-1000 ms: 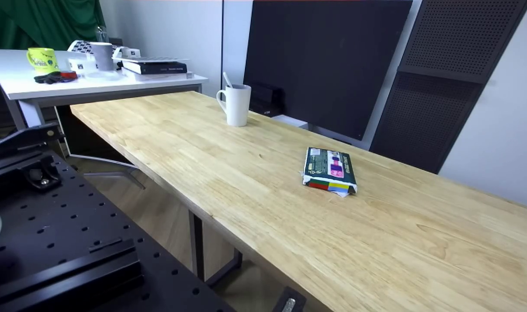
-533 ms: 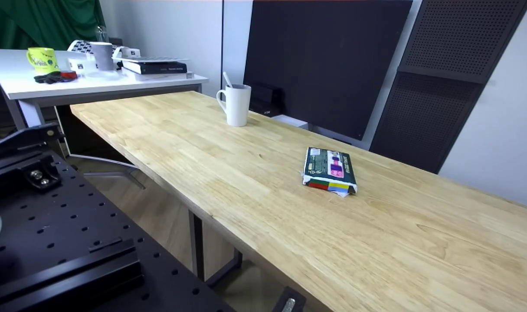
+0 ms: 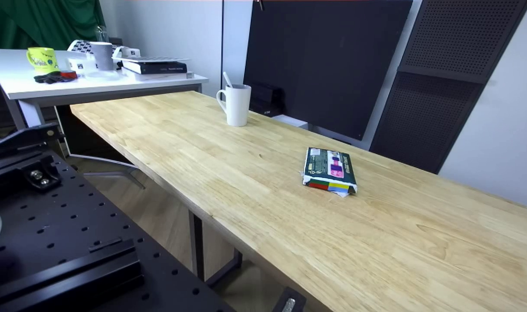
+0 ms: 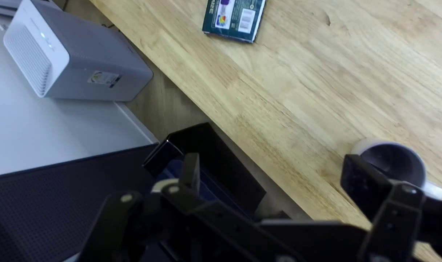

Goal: Put the spoon on the table

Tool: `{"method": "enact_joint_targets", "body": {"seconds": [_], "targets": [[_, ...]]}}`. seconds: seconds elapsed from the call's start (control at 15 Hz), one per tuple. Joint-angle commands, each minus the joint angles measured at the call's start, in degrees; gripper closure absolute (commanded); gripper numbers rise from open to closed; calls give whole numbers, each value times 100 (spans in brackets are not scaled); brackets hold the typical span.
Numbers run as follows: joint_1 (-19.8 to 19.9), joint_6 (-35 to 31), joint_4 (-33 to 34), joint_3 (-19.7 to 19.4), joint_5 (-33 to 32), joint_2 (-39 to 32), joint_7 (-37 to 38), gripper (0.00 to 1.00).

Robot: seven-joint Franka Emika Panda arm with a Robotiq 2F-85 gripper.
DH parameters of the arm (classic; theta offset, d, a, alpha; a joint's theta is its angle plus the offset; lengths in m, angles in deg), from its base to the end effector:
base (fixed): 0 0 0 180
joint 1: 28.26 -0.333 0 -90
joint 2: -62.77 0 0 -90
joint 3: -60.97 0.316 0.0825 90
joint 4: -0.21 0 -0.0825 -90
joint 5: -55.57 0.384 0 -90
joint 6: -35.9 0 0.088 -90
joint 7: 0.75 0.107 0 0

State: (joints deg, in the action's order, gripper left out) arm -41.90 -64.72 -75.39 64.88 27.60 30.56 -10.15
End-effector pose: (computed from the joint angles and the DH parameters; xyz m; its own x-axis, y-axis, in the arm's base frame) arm 0.6884 0.1633 0.4094 0.8387 0.5036 -0.2071 0.5431 -0.7459 0.3856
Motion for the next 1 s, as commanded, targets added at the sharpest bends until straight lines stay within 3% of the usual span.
{"method": "enact_joint_targets", "body": {"seconds": [0.0, 0.47, 0.93], "targets": [[-255, 344, 948, 51, 4, -658, -317, 0], [-597, 411, 1262, 120, 202, -1145, -379, 0], [-708, 221, 930, 165, 290, -1147, -303, 0]]}}
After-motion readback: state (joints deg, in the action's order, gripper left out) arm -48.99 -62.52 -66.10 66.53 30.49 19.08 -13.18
